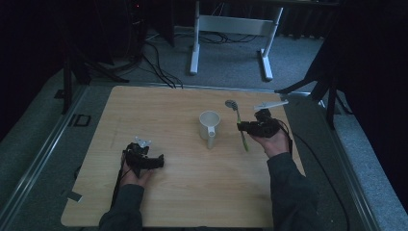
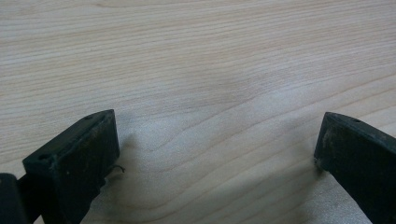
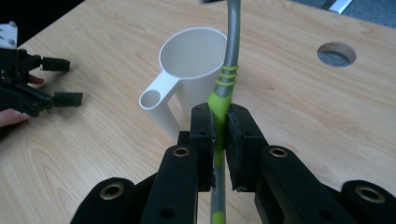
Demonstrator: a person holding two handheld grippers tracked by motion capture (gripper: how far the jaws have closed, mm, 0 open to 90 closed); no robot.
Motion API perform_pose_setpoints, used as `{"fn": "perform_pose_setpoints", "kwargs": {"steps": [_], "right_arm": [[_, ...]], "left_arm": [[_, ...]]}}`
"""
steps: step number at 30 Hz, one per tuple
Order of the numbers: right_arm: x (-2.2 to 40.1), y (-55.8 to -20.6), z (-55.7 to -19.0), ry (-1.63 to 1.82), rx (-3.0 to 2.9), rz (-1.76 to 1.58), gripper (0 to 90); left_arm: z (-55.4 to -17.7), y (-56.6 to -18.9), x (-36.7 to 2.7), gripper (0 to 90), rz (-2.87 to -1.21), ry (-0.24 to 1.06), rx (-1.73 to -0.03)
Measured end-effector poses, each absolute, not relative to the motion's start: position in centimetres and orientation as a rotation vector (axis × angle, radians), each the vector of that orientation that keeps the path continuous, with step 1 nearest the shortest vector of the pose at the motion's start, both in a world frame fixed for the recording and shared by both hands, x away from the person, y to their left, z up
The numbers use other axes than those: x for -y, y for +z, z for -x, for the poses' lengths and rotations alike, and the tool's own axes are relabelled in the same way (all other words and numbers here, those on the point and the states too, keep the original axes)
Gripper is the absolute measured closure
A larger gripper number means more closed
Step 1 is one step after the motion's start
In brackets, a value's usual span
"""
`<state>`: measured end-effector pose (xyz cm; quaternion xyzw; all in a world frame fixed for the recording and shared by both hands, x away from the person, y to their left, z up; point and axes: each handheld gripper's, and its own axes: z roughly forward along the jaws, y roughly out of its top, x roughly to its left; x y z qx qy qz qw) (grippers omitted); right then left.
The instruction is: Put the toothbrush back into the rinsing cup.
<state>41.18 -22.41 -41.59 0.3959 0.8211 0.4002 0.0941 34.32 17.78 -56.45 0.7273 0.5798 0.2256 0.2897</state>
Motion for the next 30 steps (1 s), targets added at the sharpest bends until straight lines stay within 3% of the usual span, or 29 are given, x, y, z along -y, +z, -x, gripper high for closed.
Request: {"fn": "perform_pose_setpoints", "kwargs": {"steps": [30], "right_arm": [[21.1,-40.0,-41.5,1.382,-2.289,-1.137,81.8]], "left_arm": [[-34.4,-56.5,-17.6,0.1,-1.942,0.6,-1.544]]}}
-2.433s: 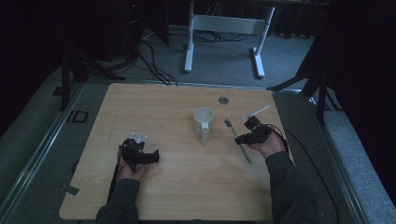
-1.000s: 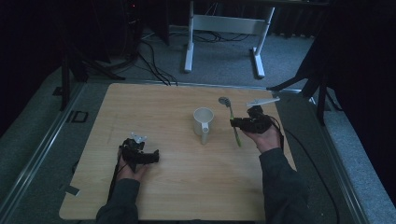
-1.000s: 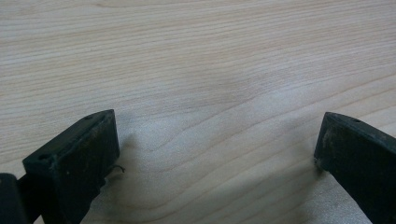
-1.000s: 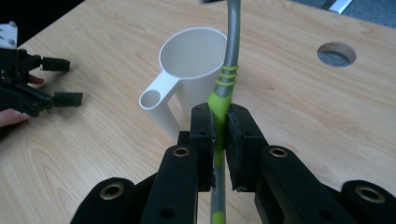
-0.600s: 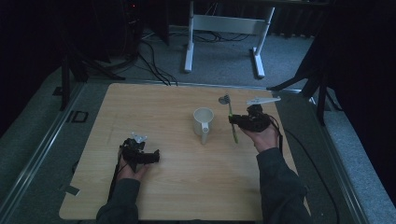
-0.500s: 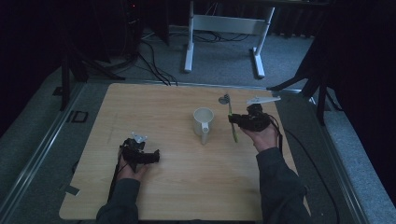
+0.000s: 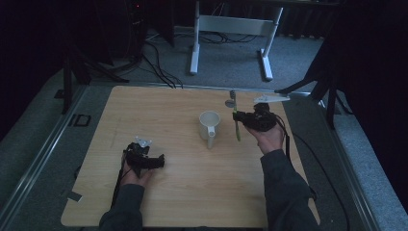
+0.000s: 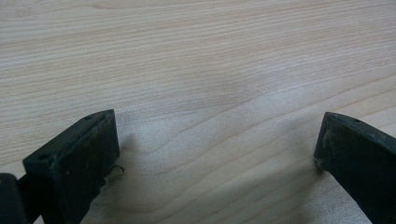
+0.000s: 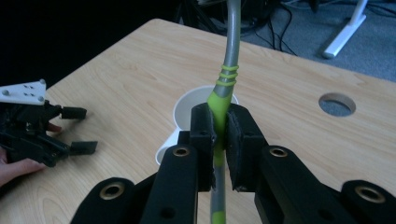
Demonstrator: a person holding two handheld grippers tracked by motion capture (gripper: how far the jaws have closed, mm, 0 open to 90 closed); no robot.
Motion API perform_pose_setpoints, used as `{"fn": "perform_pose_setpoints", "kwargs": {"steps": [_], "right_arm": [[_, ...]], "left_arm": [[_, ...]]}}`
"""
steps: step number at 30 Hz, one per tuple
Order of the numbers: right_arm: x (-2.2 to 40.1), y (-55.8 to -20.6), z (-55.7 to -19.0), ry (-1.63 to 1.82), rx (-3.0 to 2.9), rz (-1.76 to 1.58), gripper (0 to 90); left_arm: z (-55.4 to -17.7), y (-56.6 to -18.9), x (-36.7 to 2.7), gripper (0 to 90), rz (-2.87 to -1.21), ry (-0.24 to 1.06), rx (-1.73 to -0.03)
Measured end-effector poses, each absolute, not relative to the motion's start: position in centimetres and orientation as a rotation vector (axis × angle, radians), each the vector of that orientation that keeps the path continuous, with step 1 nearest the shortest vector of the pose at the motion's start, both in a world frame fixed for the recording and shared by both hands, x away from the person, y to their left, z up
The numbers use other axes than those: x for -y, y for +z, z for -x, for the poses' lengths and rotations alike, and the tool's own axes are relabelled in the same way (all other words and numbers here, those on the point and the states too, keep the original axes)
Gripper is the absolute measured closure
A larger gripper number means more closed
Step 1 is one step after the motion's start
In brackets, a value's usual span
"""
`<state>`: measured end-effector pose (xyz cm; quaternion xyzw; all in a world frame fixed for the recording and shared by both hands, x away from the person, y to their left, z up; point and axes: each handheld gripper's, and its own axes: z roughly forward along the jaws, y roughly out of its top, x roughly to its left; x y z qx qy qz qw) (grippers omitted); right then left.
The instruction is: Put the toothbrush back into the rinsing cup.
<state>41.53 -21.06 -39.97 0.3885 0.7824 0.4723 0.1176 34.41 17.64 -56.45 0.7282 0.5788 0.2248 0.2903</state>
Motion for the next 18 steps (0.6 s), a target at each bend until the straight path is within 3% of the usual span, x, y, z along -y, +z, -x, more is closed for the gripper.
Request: {"fn": "perform_pose_setpoints", "kwargs": {"steps": [18], "right_arm": [[19.7,-40.1,-41.6,1.47,-2.237,-1.092,81.7]], "left_arm": [[-34.4,-56.5,-17.6,0.1,-1.941,0.6,-1.544]]}}
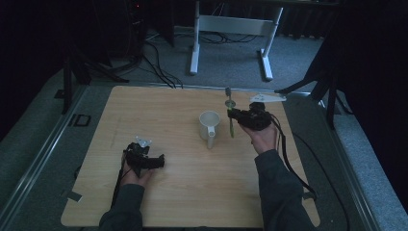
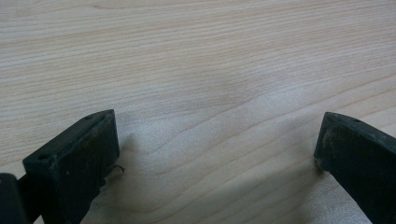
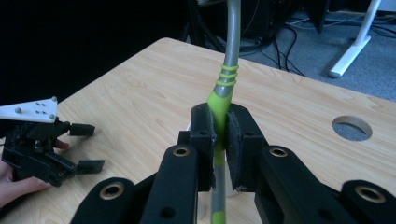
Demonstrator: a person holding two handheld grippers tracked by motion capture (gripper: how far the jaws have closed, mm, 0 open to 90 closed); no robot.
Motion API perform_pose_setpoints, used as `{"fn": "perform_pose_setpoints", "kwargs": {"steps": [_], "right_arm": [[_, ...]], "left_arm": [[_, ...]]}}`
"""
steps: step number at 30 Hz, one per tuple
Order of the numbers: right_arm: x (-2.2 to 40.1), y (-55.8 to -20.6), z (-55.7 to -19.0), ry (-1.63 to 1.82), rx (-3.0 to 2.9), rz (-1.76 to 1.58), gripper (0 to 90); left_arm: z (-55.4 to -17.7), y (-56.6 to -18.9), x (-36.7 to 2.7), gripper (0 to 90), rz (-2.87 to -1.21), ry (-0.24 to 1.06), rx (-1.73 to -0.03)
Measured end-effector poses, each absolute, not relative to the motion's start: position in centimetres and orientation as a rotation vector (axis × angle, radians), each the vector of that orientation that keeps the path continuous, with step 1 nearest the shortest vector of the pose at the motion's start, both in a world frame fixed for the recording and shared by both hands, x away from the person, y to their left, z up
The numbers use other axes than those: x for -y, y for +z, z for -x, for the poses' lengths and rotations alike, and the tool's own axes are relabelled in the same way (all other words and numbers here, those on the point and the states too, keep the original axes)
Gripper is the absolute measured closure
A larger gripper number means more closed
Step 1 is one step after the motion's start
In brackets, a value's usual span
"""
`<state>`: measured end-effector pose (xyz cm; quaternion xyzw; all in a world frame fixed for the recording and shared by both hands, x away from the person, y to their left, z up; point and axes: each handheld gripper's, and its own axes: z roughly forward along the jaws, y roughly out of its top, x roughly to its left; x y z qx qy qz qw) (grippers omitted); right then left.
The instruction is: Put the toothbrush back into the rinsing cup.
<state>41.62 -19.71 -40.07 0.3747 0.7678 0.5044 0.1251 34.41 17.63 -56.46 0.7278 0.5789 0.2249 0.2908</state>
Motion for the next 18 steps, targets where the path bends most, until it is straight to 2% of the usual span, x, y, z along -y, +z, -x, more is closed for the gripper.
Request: {"fn": "perform_pose_setpoints", "kwargs": {"steps": [18], "right_arm": [[19.2,-39.85,-41.78,1.495,-2.203,-1.077,81.7]], "left_arm": [[-34.41,-56.46,-17.63,0.1,-1.942,0.6,-1.543]]}}
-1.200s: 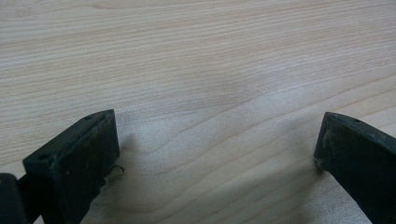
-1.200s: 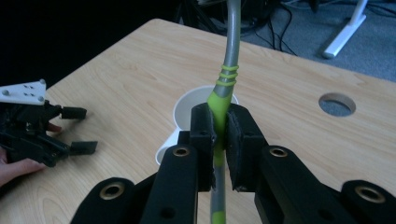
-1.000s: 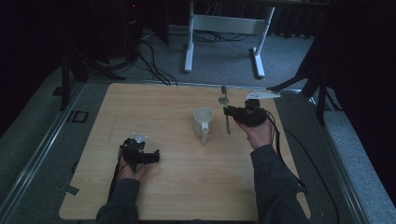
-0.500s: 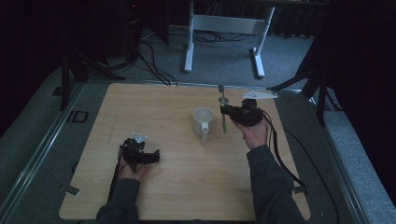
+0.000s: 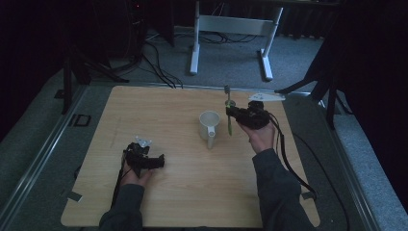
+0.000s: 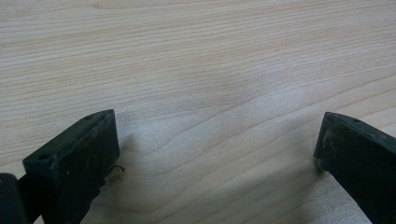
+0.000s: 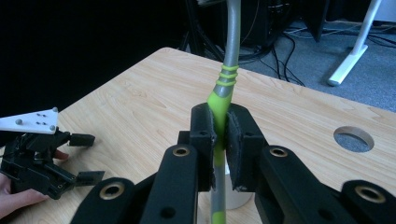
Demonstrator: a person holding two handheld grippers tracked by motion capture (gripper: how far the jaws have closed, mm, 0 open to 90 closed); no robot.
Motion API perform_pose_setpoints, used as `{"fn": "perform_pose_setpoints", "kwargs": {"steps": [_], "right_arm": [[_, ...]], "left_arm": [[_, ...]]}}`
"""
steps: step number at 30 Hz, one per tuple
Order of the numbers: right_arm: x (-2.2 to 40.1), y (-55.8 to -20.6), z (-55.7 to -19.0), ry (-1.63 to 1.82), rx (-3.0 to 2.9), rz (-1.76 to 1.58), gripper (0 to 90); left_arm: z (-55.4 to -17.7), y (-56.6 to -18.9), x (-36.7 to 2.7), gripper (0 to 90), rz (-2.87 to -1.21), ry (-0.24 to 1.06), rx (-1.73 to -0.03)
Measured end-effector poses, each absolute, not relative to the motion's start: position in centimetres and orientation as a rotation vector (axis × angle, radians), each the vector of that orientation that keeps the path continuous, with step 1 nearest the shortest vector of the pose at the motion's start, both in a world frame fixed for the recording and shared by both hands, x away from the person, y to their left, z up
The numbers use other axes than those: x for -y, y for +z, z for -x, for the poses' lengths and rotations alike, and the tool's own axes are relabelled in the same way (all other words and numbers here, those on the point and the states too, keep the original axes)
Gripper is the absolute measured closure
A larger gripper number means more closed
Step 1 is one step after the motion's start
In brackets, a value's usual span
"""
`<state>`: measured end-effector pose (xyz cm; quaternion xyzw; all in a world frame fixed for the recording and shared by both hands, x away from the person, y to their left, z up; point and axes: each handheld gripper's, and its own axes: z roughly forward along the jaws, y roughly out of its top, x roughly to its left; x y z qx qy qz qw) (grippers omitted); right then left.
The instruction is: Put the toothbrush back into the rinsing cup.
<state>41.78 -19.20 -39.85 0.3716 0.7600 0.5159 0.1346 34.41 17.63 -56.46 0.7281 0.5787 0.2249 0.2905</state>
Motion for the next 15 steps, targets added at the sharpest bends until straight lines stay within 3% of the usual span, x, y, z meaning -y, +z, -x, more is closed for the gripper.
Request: {"fn": "perform_pose_setpoints", "kwargs": {"steps": [15], "right_arm": [[19.0,-39.86,-41.68,1.542,-2.155,-1.067,81.7]], "left_arm": [[-34.41,-56.46,-17.63,0.1,-1.942,0.6,-1.544]]}}
